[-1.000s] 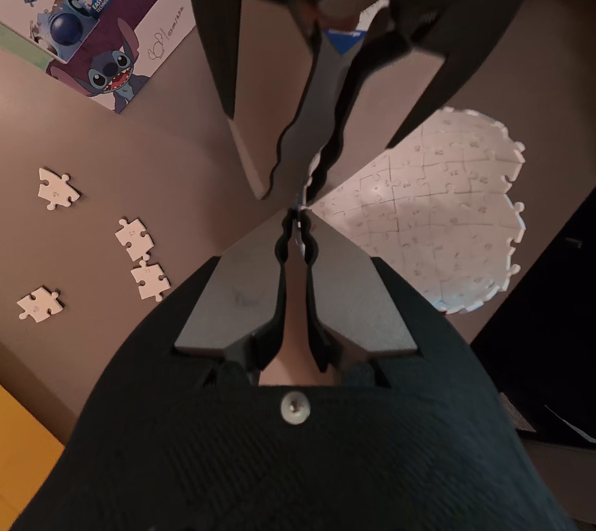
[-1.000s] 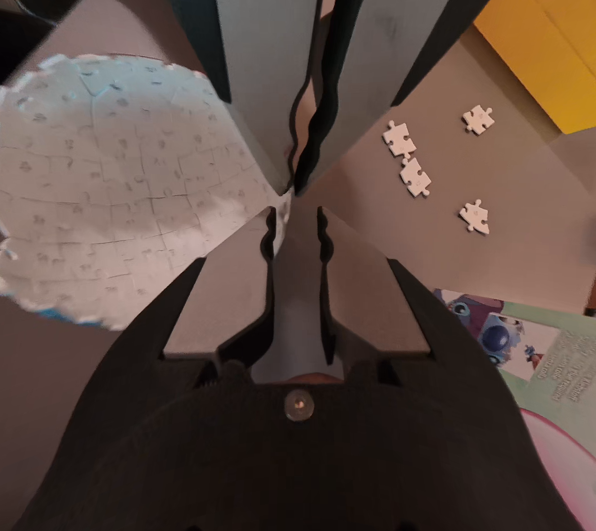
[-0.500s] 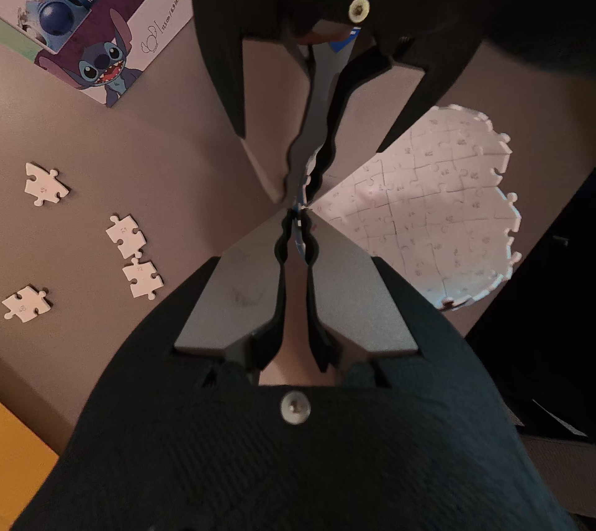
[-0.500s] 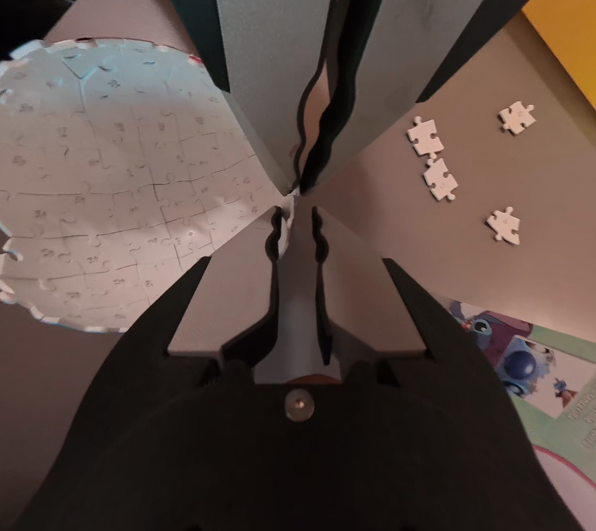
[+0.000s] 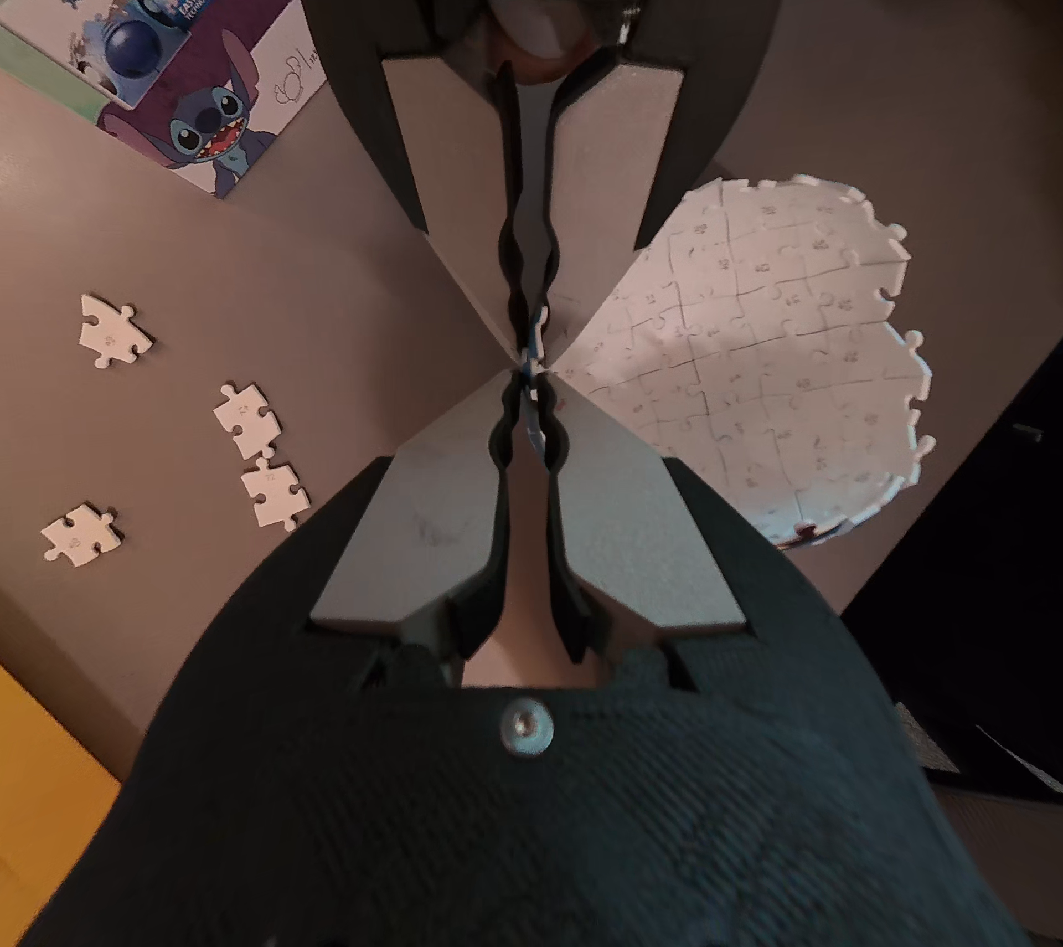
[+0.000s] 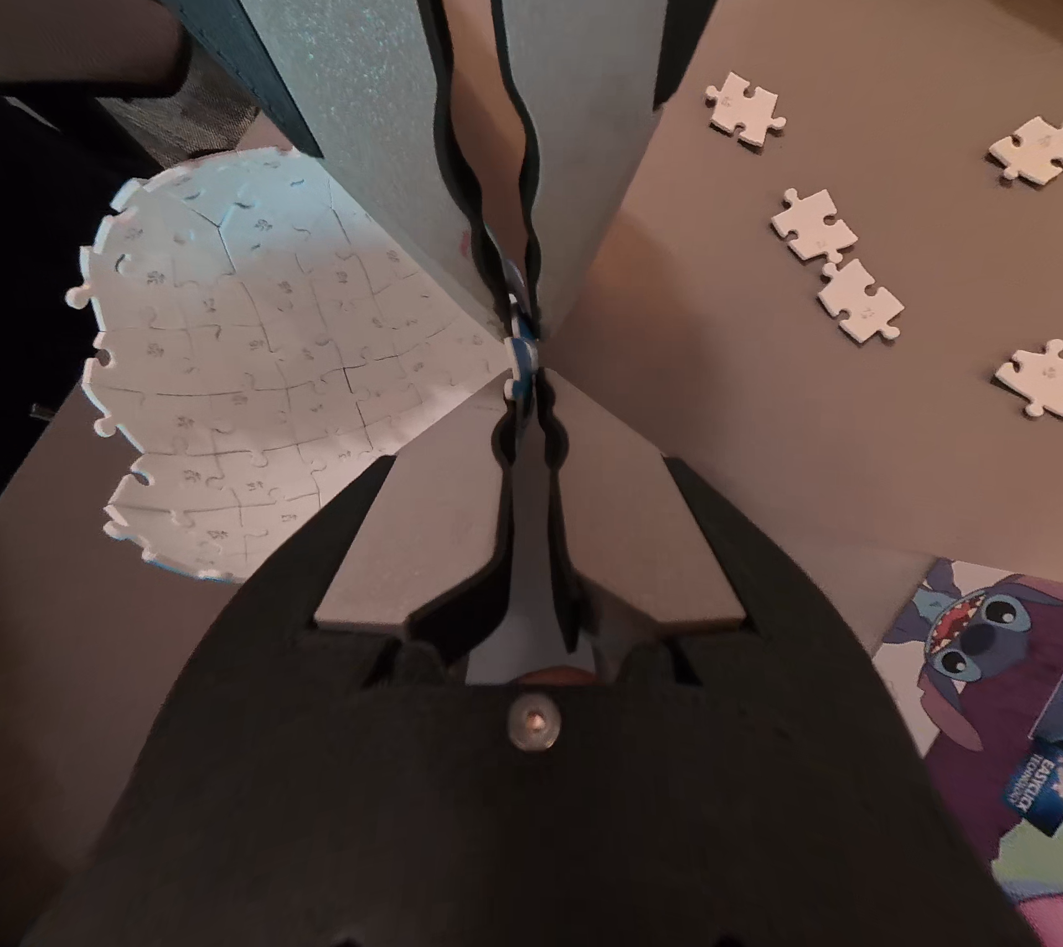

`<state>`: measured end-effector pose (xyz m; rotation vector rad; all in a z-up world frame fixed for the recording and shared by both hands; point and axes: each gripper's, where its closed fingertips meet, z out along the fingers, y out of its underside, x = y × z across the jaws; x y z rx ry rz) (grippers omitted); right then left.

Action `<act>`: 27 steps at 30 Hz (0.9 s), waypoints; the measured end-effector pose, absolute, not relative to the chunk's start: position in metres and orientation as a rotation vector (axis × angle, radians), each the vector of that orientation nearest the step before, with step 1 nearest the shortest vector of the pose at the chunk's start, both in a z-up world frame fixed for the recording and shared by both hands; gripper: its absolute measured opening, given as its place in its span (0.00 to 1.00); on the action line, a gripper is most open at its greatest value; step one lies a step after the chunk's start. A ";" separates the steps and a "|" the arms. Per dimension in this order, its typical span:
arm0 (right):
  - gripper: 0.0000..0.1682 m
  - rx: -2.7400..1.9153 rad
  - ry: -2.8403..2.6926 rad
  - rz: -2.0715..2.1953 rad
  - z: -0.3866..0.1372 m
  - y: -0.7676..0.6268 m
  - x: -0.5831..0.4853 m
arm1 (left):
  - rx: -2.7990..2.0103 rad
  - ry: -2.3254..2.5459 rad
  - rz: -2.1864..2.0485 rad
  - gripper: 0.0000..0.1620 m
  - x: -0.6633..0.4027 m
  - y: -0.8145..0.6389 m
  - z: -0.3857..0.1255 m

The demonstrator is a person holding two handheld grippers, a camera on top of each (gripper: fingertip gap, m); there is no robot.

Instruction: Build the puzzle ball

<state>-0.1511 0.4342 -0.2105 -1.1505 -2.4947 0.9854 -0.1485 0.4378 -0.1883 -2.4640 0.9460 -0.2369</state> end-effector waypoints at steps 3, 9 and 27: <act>0.00 -1.184 -2.493 1.005 -0.211 0.435 -0.150 | -2.465 0.946 -0.232 0.01 -0.150 0.438 -0.189; 0.00 -1.172 -2.493 0.928 -0.211 0.435 -0.152 | -2.472 0.953 -0.209 0.01 -0.150 0.438 -0.189; 0.00 -1.209 -2.505 1.006 -0.212 0.432 -0.150 | -2.437 1.035 -0.186 0.01 -0.150 0.435 -0.190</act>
